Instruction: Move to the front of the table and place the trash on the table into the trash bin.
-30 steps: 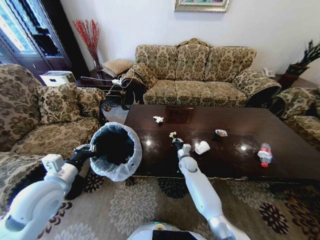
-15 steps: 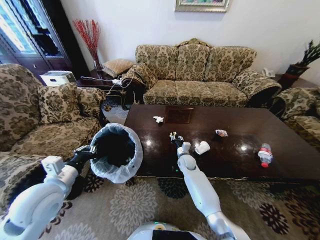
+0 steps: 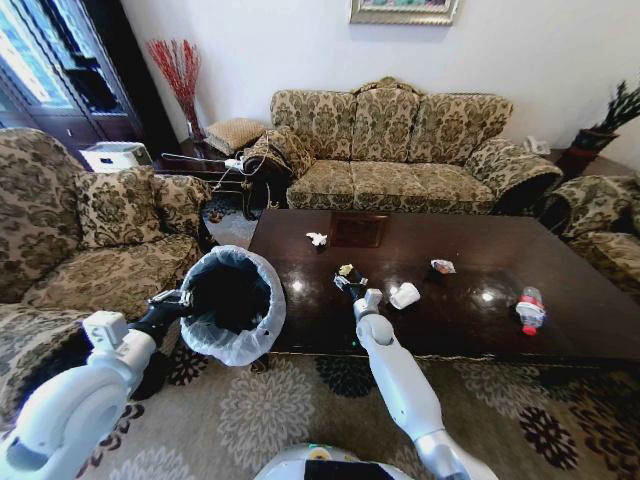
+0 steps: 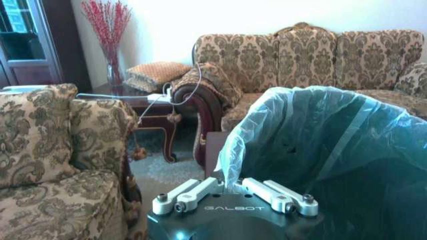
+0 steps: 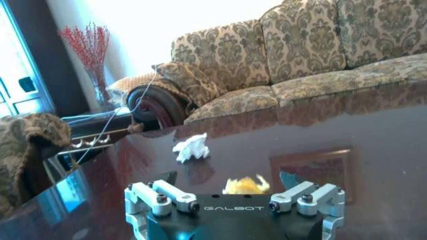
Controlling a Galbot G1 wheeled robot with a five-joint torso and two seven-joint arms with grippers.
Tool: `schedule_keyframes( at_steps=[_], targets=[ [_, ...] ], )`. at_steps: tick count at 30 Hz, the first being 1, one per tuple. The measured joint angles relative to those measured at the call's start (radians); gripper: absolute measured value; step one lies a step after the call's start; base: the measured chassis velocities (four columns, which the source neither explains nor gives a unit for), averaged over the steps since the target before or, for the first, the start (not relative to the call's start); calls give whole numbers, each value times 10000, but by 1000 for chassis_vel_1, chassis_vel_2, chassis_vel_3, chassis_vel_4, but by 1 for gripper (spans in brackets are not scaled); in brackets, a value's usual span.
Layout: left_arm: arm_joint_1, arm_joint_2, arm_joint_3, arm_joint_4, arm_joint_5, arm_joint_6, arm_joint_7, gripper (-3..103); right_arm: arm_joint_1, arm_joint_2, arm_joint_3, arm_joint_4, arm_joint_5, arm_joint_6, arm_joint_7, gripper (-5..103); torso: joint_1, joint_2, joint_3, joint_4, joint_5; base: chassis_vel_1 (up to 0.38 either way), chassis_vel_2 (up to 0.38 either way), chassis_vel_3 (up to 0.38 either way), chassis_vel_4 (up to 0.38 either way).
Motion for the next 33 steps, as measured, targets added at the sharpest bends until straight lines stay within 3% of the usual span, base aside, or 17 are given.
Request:
schedule_keyframes(
  at_steps=[6,12,15,17,18,19,22,24,27,30,33],
  targets=[
    [7,-22,-31,-13,-5,0,-2,2,339,142,-21,-420,-56,-215,444,100,6,-1,3,-2,1,-40,42,46,-38],
    [87,-42,-89,-42,-7,-119,3,2,779,207,114,-1172,6,-283,149,102,1,0,1,-1,-1,0,0,0,0],
    [112,-52,-116,-45,-8,-235,23,2,1010,191,99,-1644,155,-285,-97,91,0,0,1,0,-1,0,0,0,0],
    [110,-61,-105,-43,-9,-317,38,2,1067,224,100,-1758,214,-326,-112,91,1,-1,1,0,-1,0,0,0,0],
    [93,-70,-77,-41,-10,-376,54,2,1110,264,101,-1869,302,-406,-110,84,2,-1,1,0,1,0,0,0,0],
    [93,-70,-77,-41,-10,-376,54,2,1110,264,101,-1869,302,-406,-110,84,2,-1,1,0,1,0,0,0,0],
    [64,-78,-29,20,-15,-404,131,2,1166,295,82,-2099,468,-409,-171,71,2,-1,1,-1,1,0,0,0,0],
    [61,-82,-22,35,-15,-410,162,2,1186,302,77,-2167,505,-371,-199,71,1,-1,1,-1,1,0,0,0,0],
    [53,-100,15,67,-14,-425,269,2,1227,317,60,-2361,537,-225,-331,59,1,-1,1,0,0,0,0,0,0],
    [46,-95,44,107,-15,-425,280,2,1250,329,59,-2434,545,-198,-383,55,2,-1,1,-1,0,0,0,0,0],
    [38,-65,46,120,-19,-430,285,2,1294,336,56,-2550,550,-173,-450,43,2,-1,1,-1,0,0,0,0,0]
  ],
)
